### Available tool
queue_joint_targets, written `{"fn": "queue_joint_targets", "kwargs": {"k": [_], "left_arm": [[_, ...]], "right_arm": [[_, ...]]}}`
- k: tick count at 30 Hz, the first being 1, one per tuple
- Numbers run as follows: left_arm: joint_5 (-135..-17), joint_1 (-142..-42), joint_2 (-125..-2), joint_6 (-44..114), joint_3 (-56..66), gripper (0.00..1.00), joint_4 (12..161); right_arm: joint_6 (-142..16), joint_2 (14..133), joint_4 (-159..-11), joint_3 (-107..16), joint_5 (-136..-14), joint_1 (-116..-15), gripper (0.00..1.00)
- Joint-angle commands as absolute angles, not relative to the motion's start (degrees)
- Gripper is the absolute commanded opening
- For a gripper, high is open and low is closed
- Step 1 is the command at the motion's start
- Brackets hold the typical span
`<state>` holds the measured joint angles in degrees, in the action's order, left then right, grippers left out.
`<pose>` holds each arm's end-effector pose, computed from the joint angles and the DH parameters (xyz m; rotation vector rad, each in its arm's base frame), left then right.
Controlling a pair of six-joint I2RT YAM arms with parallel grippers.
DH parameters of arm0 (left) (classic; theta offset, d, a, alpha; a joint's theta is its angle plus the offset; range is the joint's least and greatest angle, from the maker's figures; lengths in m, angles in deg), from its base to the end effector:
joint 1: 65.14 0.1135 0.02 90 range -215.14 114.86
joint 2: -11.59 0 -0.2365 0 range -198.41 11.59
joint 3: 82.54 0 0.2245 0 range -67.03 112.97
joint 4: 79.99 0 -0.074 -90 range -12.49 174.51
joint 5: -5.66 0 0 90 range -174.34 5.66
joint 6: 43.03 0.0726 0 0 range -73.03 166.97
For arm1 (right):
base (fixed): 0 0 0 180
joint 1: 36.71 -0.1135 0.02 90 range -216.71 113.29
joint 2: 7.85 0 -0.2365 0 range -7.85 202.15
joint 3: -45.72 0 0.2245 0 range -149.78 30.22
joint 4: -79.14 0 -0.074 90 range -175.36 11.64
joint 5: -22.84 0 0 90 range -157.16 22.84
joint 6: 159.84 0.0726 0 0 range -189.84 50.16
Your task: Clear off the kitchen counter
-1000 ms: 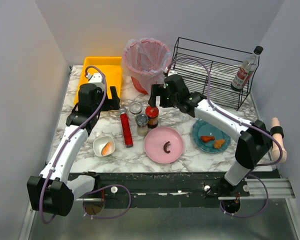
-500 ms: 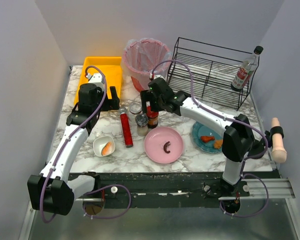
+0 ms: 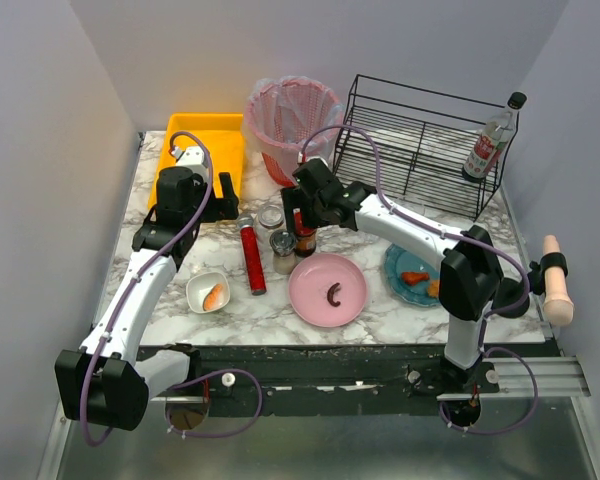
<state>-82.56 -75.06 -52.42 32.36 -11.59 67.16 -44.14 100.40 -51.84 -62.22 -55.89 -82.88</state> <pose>0.2666 -0.0489 0.2892 -0.0635 2.0349 -0.3016 0.2964 0.2882 0.2268 -0.3452 2.4129 0.3352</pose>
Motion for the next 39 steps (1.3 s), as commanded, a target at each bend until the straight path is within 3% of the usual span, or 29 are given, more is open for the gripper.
{"fn": "queue_joint_targets", "kwargs": {"k": [1, 11, 30, 39], "left_arm": [[-82.3, -74.7, -51.7, 32.3, -11.3, 0.99, 66.4], [-82.9, -74.6, -51.6, 32.5, -11.5, 0.99, 66.1], [-82.9, -74.5, -51.3, 32.5, -11.4, 0.99, 66.1], [-82.9, -74.5, -51.3, 32.5, -11.4, 0.99, 66.1]], "right_arm": [[-43.6, 101.8, -50.8, -61.9, -57.4, -83.4, 0.96], [-43.6, 103.1, -50.3, -63.0, -58.9, -83.4, 0.83], [-47.5, 96.3, -50.6, -69.5, -56.3, -78.9, 0.11], [-50.7, 91.1, -48.7, -76.8, -58.5, -67.2, 0.05]]}}
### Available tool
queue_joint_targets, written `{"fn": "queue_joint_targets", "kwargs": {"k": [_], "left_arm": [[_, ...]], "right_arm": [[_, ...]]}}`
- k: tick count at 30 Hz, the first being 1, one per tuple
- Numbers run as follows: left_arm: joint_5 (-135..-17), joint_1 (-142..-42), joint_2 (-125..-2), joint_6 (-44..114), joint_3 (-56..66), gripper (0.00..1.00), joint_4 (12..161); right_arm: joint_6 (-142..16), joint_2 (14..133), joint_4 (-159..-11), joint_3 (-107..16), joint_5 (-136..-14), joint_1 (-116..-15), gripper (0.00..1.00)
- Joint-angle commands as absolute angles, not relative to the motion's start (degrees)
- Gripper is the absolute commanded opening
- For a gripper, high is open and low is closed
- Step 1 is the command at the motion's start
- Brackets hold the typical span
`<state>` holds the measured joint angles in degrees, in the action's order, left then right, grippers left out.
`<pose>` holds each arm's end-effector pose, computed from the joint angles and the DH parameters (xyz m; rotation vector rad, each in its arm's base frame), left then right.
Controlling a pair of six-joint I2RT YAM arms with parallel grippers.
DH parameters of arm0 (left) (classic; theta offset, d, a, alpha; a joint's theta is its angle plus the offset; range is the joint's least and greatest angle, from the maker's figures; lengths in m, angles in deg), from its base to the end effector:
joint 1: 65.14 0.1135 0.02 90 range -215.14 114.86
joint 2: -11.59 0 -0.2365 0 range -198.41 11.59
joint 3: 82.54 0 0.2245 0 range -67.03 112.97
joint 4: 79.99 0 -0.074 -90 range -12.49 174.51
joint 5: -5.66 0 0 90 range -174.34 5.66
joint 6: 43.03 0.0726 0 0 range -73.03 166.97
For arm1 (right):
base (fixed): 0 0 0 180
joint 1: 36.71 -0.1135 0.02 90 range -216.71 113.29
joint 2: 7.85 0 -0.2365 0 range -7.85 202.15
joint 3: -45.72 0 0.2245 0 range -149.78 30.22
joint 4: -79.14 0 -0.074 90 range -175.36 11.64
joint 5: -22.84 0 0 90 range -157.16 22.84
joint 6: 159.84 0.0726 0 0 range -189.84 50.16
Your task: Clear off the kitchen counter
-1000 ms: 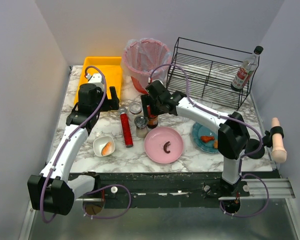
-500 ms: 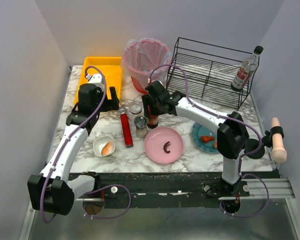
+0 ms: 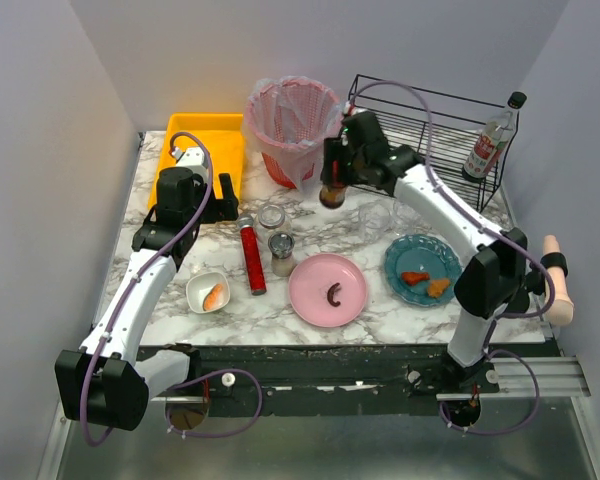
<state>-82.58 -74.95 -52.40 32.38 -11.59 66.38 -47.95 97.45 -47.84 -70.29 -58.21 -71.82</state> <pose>0.2658 -0.0482 0.2875 -0.0661 2.0480 -0.2978 0.3425 0.2270 0.2853 -0.1873 2.3133 0.3296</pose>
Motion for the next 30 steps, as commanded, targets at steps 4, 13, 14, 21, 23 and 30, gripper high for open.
{"fn": "queue_joint_targets", "kwargs": {"k": [4, 13, 14, 21, 23, 30], "left_arm": [[-82.8, -74.5, -51.7, 32.5, -11.2, 0.99, 66.1], [-82.2, -74.2, -51.8, 32.3, -11.2, 0.99, 66.1], [-82.1, -74.3, -51.8, 32.3, -11.2, 0.99, 66.1], [-82.2, -74.2, -51.7, 32.3, -11.3, 0.99, 66.2], [-82.1, -74.2, -51.8, 32.3, -11.2, 0.99, 66.1], [-82.1, -74.1, -52.0, 32.3, -11.2, 0.99, 66.1]], "right_arm": [[-52.3, 90.8, -46.2, -82.6, -57.6, -60.1, 0.04], [-53.4, 97.2, -40.1, -97.5, -58.5, -46.6, 0.01], [-53.6, 98.0, -39.7, -98.2, -58.4, -45.7, 0.01], [-53.7, 100.7, -39.9, -99.6, -59.4, -39.9, 0.01], [-53.8, 101.2, -40.0, -99.3, -59.6, -38.9, 0.01], [-54.7, 102.3, -40.8, -97.1, -57.4, -37.9, 0.01]]}}
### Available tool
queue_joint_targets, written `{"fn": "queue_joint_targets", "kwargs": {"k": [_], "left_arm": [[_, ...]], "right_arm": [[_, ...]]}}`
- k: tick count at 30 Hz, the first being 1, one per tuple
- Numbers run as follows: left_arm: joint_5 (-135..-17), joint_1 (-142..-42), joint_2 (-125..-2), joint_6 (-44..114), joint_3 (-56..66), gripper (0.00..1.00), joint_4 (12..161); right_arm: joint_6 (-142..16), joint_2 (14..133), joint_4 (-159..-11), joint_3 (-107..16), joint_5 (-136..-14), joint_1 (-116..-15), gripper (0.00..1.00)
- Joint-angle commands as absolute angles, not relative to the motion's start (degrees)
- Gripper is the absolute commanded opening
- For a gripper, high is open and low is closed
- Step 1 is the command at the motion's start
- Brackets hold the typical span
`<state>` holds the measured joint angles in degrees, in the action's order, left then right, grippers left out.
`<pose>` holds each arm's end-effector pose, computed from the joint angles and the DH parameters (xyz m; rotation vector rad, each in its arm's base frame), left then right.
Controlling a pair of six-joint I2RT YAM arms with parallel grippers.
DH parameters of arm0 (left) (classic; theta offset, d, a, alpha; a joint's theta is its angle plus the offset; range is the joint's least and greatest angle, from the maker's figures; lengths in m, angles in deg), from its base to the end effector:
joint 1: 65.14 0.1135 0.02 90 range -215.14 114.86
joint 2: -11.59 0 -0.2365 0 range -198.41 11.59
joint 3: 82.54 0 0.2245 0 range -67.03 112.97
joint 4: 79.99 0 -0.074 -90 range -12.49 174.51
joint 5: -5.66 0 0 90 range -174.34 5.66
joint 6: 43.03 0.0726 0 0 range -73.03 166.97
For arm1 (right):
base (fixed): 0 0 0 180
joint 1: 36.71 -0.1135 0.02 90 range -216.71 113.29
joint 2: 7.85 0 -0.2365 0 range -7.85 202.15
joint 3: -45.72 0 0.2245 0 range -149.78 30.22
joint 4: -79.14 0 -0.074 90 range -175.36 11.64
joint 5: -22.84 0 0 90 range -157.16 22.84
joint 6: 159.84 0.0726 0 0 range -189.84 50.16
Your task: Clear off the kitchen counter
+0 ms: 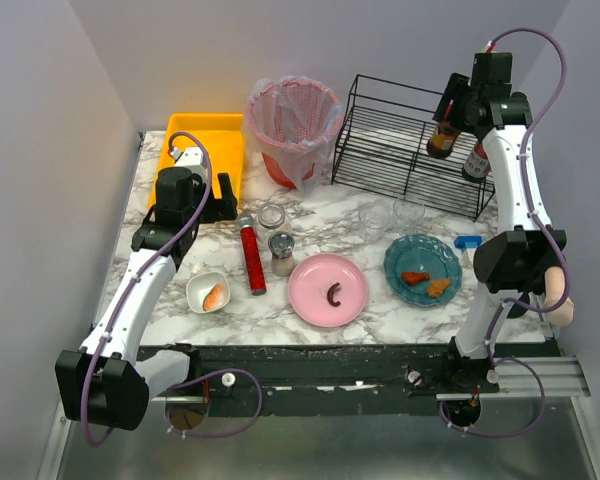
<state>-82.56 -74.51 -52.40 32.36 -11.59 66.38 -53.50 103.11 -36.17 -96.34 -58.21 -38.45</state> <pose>0.2661 -0.0462 0.2875 -0.0740 2.0473 -0.2936 0.4184 0.0014 0.3697 0.3622 2.1183 0.0150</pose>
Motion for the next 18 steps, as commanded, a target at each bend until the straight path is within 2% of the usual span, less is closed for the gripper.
{"fn": "queue_joint_targets", "kwargs": {"k": [1, 18], "left_arm": [[-82.1, -74.1, -51.9, 32.3, -11.2, 0.99, 66.1], [-82.1, -74.1, -52.1, 32.3, -11.2, 0.99, 66.0]], "right_arm": [[-54.8, 102.4, -40.9, -96.8, -57.1, -37.9, 0.01], [-55.1, 105.0, -38.7, -94.7, -55.8, -37.1, 0.01]]}}
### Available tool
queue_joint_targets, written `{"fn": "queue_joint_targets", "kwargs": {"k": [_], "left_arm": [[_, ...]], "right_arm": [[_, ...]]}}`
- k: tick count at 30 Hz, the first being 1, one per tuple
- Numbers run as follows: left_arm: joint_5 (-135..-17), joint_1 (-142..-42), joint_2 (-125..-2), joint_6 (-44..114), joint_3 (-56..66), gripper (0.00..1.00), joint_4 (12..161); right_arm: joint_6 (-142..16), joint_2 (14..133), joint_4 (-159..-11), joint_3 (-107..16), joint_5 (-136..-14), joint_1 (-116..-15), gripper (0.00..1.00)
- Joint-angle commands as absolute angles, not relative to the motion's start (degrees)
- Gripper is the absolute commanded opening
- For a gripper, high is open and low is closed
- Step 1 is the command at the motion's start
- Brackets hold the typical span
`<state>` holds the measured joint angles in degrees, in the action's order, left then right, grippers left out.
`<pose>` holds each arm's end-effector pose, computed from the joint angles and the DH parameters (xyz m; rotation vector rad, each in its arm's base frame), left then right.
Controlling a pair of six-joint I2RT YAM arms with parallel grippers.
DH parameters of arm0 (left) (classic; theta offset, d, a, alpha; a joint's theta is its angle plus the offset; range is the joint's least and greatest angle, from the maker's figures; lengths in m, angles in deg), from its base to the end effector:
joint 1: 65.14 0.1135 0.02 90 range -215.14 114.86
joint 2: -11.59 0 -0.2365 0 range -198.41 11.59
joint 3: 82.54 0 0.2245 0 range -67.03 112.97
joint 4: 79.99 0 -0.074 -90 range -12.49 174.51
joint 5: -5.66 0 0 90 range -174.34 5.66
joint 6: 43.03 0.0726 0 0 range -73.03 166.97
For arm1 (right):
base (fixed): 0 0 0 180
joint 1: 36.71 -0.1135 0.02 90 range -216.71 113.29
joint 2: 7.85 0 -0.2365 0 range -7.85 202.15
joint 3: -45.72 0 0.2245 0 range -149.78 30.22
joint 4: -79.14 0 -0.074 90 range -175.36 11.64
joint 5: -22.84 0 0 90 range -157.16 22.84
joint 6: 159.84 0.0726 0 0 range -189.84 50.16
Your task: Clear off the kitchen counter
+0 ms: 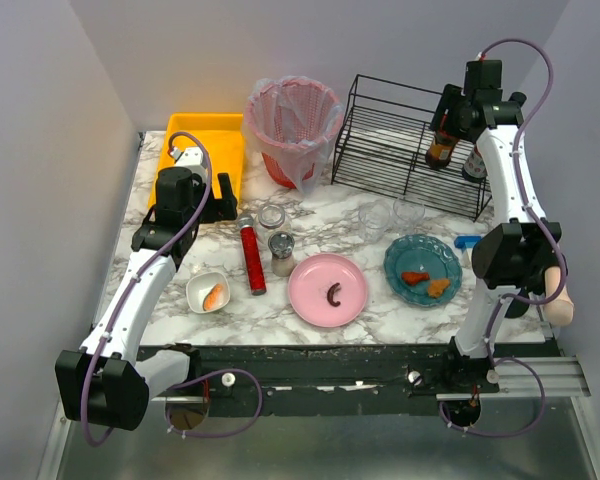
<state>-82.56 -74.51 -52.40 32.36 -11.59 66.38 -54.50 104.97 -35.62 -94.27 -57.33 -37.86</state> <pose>0.2661 -0.0462 0.2875 -0.0740 2.0473 -0.2936 0.4262 -0.0038 0.3443 0.3668 2.1936 -0.0339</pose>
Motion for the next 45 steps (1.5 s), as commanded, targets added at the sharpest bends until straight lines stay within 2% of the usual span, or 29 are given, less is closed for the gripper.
{"fn": "queue_joint_targets", "kwargs": {"k": [1, 3, 5, 8, 9, 12, 21, 28, 36, 40, 45], "left_arm": [[-82.0, -74.1, -52.2, 32.3, -11.2, 0.99, 66.1], [-82.0, -74.1, -52.2, 32.2, -11.1, 0.99, 66.0], [-82.0, -74.1, -52.3, 32.3, -11.1, 0.99, 66.0], [-82.1, -74.1, -52.2, 32.4, -11.1, 0.99, 65.9], [-82.1, -74.1, -52.2, 32.4, -11.1, 0.99, 65.9], [-82.2, -74.1, -52.2, 32.4, -11.1, 0.99, 65.8], [-82.0, -74.1, -52.1, 32.5, -11.2, 0.99, 66.0], [-81.9, -74.1, -52.3, 32.4, -11.1, 0.99, 65.8], [-81.8, -74.1, -53.0, 32.3, -11.0, 0.99, 65.9], [-81.4, -74.1, -53.5, 32.2, -10.9, 0.99, 65.8], [-81.5, -74.0, -53.6, 32.2, -10.9, 0.99, 65.8]], "right_arm": [[-55.1, 105.1, -38.5, -94.6, -55.7, -37.1, 0.01], [-55.1, 105.3, -38.3, -94.3, -56.0, -37.1, 0.05], [-55.1, 105.4, -38.2, -94.1, -56.3, -37.1, 0.2], [-55.0, 105.5, -38.1, -94.1, -56.6, -37.1, 0.56], [-54.8, 105.5, -38.1, -94.1, -56.5, -37.1, 0.66], [-54.9, 105.6, -38.1, -94.3, -56.3, -37.1, 0.77], [-55.2, 105.4, -37.7, -97.0, -54.8, -37.1, 0.9], [-55.7, 102.8, -38.4, -98.6, -55.6, -37.1, 0.94], [-56.8, 92.5, -41.6, -95.0, -58.5, -38.3, 0.93], [-58.3, 89.1, -41.7, -94.7, -58.2, -44.2, 0.93], [-59.5, 88.6, -41.5, -91.9, -58.0, -58.7, 0.94]]}}
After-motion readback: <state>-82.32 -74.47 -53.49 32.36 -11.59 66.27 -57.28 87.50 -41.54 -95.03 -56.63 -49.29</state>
